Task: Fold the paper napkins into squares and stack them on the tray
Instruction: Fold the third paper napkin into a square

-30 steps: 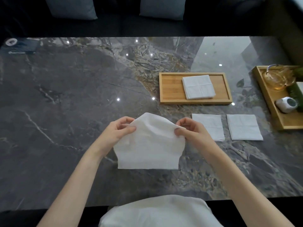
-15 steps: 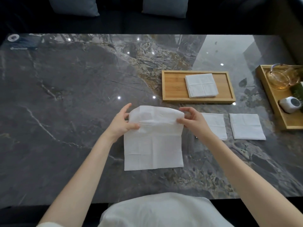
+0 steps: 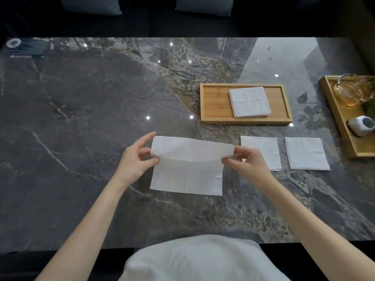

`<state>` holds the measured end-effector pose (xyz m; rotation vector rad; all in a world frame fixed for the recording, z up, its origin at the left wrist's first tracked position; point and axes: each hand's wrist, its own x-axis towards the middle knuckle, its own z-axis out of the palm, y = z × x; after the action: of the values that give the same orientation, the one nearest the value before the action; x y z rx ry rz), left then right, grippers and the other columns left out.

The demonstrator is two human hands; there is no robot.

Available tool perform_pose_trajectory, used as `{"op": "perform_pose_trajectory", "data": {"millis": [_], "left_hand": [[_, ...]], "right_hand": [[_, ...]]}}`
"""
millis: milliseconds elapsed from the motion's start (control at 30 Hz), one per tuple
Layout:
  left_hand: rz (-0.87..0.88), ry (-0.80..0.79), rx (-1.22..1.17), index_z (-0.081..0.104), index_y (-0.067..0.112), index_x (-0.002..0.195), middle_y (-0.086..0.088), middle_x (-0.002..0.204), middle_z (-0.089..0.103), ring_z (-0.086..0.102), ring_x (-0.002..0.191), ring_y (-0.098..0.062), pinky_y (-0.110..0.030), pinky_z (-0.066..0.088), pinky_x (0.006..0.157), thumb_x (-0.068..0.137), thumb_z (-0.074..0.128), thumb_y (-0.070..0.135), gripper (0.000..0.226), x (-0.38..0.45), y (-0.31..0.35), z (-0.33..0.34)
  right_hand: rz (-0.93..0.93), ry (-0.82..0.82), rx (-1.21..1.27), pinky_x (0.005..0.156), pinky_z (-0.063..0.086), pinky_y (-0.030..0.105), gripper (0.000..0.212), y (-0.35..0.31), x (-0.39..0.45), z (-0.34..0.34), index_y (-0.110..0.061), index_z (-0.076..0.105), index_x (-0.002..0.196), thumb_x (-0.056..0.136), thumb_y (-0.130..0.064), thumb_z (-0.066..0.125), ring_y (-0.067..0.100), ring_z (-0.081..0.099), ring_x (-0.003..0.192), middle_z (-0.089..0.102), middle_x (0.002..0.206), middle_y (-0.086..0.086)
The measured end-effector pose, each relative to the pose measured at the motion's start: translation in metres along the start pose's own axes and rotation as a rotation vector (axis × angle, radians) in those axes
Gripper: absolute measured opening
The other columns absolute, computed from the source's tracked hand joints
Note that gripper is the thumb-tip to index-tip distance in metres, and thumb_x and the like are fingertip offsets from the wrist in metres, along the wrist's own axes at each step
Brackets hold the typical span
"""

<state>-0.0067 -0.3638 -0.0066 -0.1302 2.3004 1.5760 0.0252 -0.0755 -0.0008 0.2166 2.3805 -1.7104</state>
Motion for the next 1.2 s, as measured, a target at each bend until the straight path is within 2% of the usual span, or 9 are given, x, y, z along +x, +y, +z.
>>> {"op": "perform_pose_trajectory", "data": {"millis": [67, 167, 333, 433, 567, 667, 800, 1000, 1200], "left_hand": [[-0.003, 0.026, 0.056, 0.047, 0.03, 0.128, 0.005, 0.091, 0.071, 0.061, 0.096, -0.001, -0.018, 0.041, 0.087, 0.073, 0.072, 0.002, 0.066, -0.006, -0.01, 0.0], [0.045, 0.066, 0.167, 0.062, 0.024, 0.113, 0.024, 0.089, 0.068, 0.061, 0.089, 0.01, -0.01, 0.047, 0.081, 0.072, 0.072, 0.002, 0.047, -0.014, -0.024, 0.007], [0.131, 0.134, 0.316, 0.074, 0.006, 0.083, -0.007, 0.097, 0.069, 0.061, 0.091, -0.018, -0.003, 0.042, 0.078, 0.072, 0.068, -0.009, 0.02, -0.019, -0.045, 0.015], [0.236, 0.069, 0.462, 0.075, 0.009, 0.078, -0.012, 0.102, 0.071, 0.056, 0.106, -0.02, -0.021, 0.041, 0.093, 0.069, 0.065, -0.017, 0.029, -0.02, -0.055, 0.012], [0.35, 0.033, 0.682, 0.073, 0.008, 0.091, -0.017, 0.12, 0.061, 0.052, 0.115, -0.032, -0.04, 0.036, 0.097, 0.069, 0.061, -0.02, 0.038, -0.024, -0.06, 0.006], [0.416, 0.098, 0.715, 0.068, 0.008, 0.102, -0.013, 0.125, 0.059, 0.048, 0.119, -0.025, -0.039, 0.037, 0.096, 0.079, 0.048, -0.006, 0.034, -0.027, -0.052, 0.013], [0.472, 0.008, 0.757, 0.056, 0.009, 0.12, -0.01, 0.133, 0.053, 0.037, 0.126, -0.017, -0.035, 0.031, 0.101, 0.088, 0.034, 0.019, 0.04, -0.025, -0.048, 0.051], [0.385, -0.075, 1.0, 0.03, 0.01, 0.138, -0.006, 0.148, 0.031, 0.021, 0.138, -0.018, -0.037, 0.007, 0.108, 0.092, 0.025, 0.031, 0.051, -0.023, -0.064, 0.091], [0.321, 0.013, 1.036, 0.021, 0.019, 0.142, -0.003, 0.15, 0.022, 0.008, 0.137, -0.016, -0.04, 0.003, 0.11, 0.09, 0.024, 0.038, 0.055, -0.025, -0.077, 0.072]], "right_hand": [[-0.059, -0.001, -0.126, 0.07, 0.041, 0.018, 0.027, 0.011, -0.009, 0.004, -0.031, 0.069, 0.078, 0.073, -0.004, 0.075, 0.004, 0.055, 0.079, 0.067, 0.08, -0.014], [-0.19, -0.017, -0.345, 0.077, 0.043, 0.025, 0.016, 0.027, -0.018, 0.013, -0.014, 0.074, 0.083, 0.071, -0.004, 0.077, 0.017, 0.054, 0.091, 0.067, 0.088, -0.008], [-0.41, -0.028, -0.647, 0.074, 0.05, 0.031, 0.026, 0.051, -0.03, 0.025, -0.016, 0.073, 0.078, 0.062, 0.003, 0.08, 0.021, 0.057, 0.089, 0.073, 0.087, -0.003], [-0.505, -0.071, -0.781, 0.073, 0.051, 0.032, 0.025, 0.059, -0.033, 0.024, -0.016, 0.072, 0.081, 0.063, -0.002, 0.08, 0.019, 0.054, 0.091, 0.073, 0.088, -0.003], [-0.564, -0.071, -0.911, 0.074, 0.053, 0.034, 0.023, 0.064, -0.036, 0.02, -0.017, 0.072, 0.087, 0.069, -0.003, 0.071, 0.017, 0.048, 0.096, 0.073, 0.091, -0.002], [-0.532, 0.052, -0.901, 0.078, 0.05, 0.034, 0.028, 0.057, -0.037, 0.025, -0.013, 0.071, 0.091, 0.078, -0.01, 0.047, 0.018, 0.047, 0.098, 0.072, 0.092, 0.001], [-0.404, 0.115, -0.916, 0.085, 0.05, 0.039, 0.036, 0.049, -0.038, 0.065, -0.009, 0.064, 0.112, 0.08, -0.012, 0.047, 0.025, 0.057, 0.108, 0.068, 0.113, 0.006], [-0.223, -0.094, -1.065, 0.108, 0.013, 0.043, 0.056, 0.054, -0.032, 0.101, -0.013, 0.038, 0.139, 0.099, -0.038, 0.008, 0.024, 0.036, 0.134, 0.043, 0.144, 0.006], [-0.224, -0.09, -1.125, 0.113, 0.005, 0.043, 0.056, 0.076, -0.033, 0.069, -0.013, 0.033, 0.141, 0.097, -0.044, 0.018, 0.021, 0.028, 0.138, 0.036, 0.148, 0.005]]}}
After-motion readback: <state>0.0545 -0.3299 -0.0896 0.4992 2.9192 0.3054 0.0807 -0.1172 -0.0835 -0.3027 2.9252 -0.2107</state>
